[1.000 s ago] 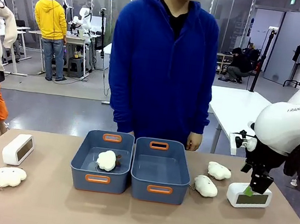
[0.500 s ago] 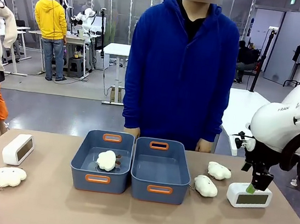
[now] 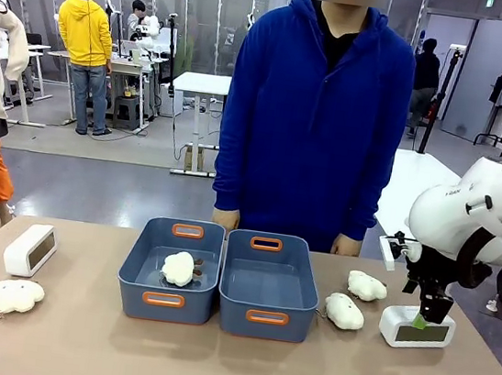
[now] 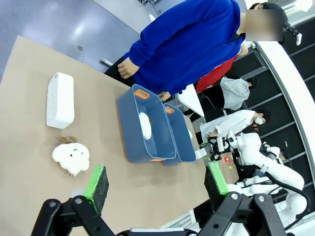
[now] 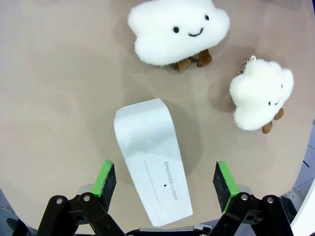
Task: Sort the digital clocks into the basket.
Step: Pick up the Digital clock from the table and place it into the empty Plastic storage basket.
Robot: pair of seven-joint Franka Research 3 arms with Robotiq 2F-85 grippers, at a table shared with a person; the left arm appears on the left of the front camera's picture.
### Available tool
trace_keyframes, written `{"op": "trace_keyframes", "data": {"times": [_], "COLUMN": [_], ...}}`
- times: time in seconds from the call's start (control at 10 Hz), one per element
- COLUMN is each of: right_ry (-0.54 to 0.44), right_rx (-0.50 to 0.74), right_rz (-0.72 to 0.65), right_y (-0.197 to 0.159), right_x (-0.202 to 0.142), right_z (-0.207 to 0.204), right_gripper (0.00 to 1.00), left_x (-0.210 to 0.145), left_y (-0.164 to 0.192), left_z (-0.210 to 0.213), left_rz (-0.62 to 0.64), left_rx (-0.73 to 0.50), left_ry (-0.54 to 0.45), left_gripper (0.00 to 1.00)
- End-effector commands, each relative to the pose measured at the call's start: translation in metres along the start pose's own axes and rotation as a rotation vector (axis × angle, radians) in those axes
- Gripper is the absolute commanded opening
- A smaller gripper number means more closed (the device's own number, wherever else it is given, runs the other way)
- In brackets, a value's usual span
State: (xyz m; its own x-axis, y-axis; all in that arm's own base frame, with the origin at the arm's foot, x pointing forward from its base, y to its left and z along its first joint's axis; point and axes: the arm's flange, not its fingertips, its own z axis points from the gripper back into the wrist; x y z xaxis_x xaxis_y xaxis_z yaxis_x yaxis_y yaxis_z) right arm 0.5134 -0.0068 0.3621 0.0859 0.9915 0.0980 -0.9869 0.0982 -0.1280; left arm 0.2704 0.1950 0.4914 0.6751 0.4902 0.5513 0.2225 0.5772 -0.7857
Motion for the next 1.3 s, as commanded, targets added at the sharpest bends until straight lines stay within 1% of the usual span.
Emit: {"op": "trace_keyframes", "data": {"times": [0.0,0.2,0.3,0.4,0.5,0.6,0.8,0.9,1.0,1.2], "right_ry": [0.016,0.025,0.013,0.009,0.003,-0.006,-0.035,-0.061,-0.074,-0.173], "right_rx": [-0.007,0.040,0.054,0.057,0.059,0.052,0.046,0.056,0.077,0.142], "right_rz": [0.035,0.012,-0.001,-0.019,-0.032,-0.051,-0.096,-0.114,-0.145,-0.209], "right_y": [-0.012,-0.015,-0.017,-0.017,-0.017,-0.017,-0.018,-0.014,-0.004,0.031], "right_x": [-0.002,-0.006,-0.007,-0.009,-0.011,-0.013,-0.020,-0.025,-0.035,-0.075], "right_z": [-0.013,-0.035,-0.043,-0.045,-0.044,-0.042,-0.029,-0.018,0.000,0.060], "right_gripper": [1.00,1.00,0.77,0.40,0.17,0.00,0.00,0.02,0.00,0.00], "left_x": [0.001,0.001,0.001,0.001,0.001,0.001,0.001,0.001,0.001,0.001], "left_y": [0.000,0.000,0.000,0.000,0.000,0.000,0.000,0.000,0.000,0.000], "left_z": [-0.001,-0.001,-0.001,-0.001,-0.001,-0.001,-0.001,-0.001,-0.001,-0.001], "left_rz": [-0.003,-0.003,-0.003,-0.003,-0.003,-0.003,-0.003,-0.003,-0.003,-0.003], "left_rx": [-0.017,-0.017,-0.017,-0.017,-0.017,-0.017,-0.017,-0.017,-0.017,-0.017], "left_ry": [0.000,0.000,0.000,0.000,0.000,0.000,0.000,0.000,0.000,0.000], "left_gripper": [1.00,1.00,1.00,1.00,1.00,1.00,1.00,1.00,1.00,1.00]}}
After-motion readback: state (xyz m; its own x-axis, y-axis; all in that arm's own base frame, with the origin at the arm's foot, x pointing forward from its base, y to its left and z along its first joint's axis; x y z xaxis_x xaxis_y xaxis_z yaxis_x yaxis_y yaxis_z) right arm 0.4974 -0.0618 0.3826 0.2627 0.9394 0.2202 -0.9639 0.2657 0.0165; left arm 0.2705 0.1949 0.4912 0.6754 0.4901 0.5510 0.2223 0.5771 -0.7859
